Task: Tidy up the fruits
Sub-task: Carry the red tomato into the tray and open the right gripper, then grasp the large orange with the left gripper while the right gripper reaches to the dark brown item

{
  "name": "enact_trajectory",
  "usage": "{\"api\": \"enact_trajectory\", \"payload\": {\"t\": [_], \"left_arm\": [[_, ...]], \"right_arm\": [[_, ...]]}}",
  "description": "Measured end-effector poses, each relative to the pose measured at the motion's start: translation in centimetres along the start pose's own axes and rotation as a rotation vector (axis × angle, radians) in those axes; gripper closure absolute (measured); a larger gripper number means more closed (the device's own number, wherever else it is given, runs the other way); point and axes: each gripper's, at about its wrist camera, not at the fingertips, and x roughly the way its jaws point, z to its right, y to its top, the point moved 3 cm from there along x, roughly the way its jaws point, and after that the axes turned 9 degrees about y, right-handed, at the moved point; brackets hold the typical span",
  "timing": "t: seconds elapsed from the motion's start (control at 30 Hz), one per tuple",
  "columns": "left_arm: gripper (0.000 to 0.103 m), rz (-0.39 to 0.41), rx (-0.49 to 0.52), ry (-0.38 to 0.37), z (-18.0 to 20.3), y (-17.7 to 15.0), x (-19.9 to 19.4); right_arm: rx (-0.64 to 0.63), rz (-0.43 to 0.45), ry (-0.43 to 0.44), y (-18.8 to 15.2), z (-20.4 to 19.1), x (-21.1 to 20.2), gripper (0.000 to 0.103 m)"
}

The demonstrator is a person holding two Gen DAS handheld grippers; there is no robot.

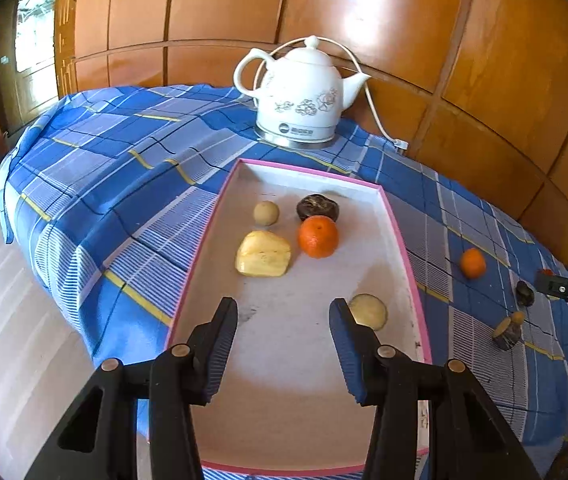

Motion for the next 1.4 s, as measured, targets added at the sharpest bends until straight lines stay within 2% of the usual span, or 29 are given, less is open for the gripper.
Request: {"api": "enact_trajectory", "payload": {"t": [0.23,0.43,0.63,0.73,0.97,1.4], "left_arm": [[0.054,-0.003,-0.02,0.015,-1.4,-0.2,0.0],[0.054,-0.007,-0.038,0.016,-2.2,-0.2,0.2],[0.054,-0.02,-0.039,0.012,-2.3,-0.5,0.4],[0.054,-0.022,-0.037,0.013,-2.3,-0.6,0.5],[0.054,-0.016,-0.03,0.009,-1.8,-0.5,0.3],[0.054,0.009,0.018,-0.009,-0.3,-0.5,-1.0]], "right_arm": [[-0.073,-0.043,0.173,2.8,-7.9,5.4,0.077],[-0.087,-0.095,0.187,4.1,-10.9,10.1,0.077],[-0.056,-0.135,0.17,4.5,-11.2,13.3,0.075],[-0.038,-0.129,0.171,4.5,-10.8,13.4,0.07],[-0.001,-0.086,0.17,3.7,-9.9,11.4,0.07],[-0.05,-0.015,0.094,1.3,-8.8,6.9,0.07]]}}
